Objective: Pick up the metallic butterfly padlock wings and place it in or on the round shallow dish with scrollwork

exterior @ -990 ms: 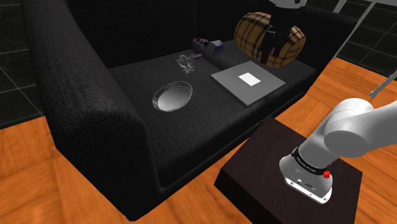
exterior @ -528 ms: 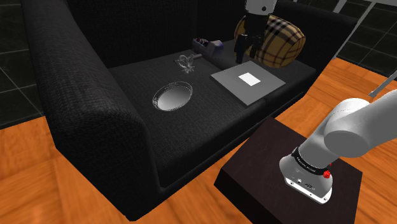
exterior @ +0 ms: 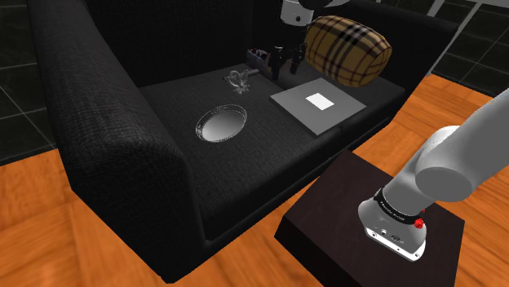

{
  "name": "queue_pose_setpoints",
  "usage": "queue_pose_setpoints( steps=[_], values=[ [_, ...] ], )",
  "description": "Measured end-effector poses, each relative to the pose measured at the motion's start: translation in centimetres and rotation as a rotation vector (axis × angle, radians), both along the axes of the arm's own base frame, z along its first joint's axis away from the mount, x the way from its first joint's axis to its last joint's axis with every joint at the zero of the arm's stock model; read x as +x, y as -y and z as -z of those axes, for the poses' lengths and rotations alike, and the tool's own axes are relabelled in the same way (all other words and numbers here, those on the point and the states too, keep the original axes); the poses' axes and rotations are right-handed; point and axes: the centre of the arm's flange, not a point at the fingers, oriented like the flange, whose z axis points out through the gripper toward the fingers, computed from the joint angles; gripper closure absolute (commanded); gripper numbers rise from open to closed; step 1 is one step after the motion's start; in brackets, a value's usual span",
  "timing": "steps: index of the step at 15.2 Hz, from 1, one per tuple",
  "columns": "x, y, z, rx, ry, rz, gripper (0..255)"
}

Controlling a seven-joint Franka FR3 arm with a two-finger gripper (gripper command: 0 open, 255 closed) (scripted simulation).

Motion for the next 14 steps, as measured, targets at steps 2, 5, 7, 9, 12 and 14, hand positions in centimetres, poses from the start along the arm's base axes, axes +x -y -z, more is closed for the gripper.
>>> queue_pose_setpoints(
  steps=[2,5,7,9,12,14],
  values=[
    [2.1,-0.4,0.5,0.004,0.009,0.005,0],
    [5.6,-0.6,1.8,0.011,0.021,0.013,0],
    [7.8,-0.7,3.0,0.016,0.029,0.018,0],
    [10.5,-1.2,3.3,0.02,0.038,0.024,0],
    [14.3,-1.2,4.5,0.026,0.051,0.031,0],
    [16.4,-1.3,5.1,0.031,0.059,0.036,0]
  ],
)
